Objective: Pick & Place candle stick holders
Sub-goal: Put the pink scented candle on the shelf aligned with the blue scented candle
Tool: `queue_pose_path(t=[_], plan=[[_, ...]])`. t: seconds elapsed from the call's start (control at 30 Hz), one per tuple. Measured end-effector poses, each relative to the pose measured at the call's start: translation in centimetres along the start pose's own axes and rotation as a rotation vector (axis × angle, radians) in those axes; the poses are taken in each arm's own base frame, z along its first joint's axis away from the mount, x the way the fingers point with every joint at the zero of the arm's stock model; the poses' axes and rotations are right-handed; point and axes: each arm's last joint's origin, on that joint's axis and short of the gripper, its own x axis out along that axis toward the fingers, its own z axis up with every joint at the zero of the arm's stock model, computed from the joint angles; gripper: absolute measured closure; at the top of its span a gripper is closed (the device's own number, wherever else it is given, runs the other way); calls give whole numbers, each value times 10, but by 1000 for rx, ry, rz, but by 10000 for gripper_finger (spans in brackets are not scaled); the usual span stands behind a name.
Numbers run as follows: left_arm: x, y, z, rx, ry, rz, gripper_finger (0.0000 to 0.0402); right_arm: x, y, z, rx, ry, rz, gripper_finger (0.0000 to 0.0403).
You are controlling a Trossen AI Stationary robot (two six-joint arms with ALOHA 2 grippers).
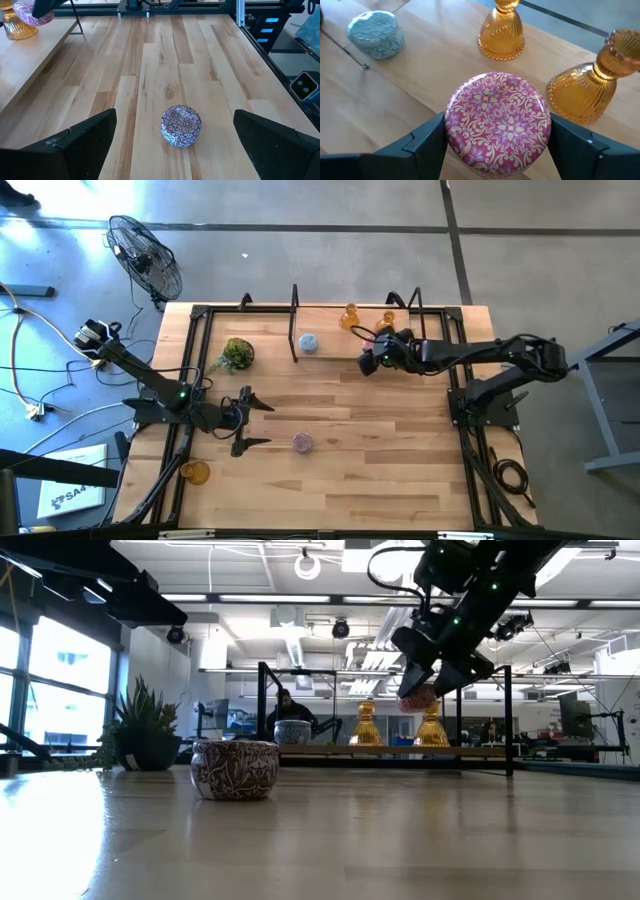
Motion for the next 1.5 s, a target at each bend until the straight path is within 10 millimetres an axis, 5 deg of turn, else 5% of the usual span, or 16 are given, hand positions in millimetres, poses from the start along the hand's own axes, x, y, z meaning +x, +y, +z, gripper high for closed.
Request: queue_pose_path(t=[0.93, 1.5], plan=[[0, 0, 0, 0, 0, 0, 4, 5, 16, -31, 181, -161, -109, 122], [0, 0, 0, 0, 0, 0, 4, 10, 20, -29, 229, -186, -86, 120]])
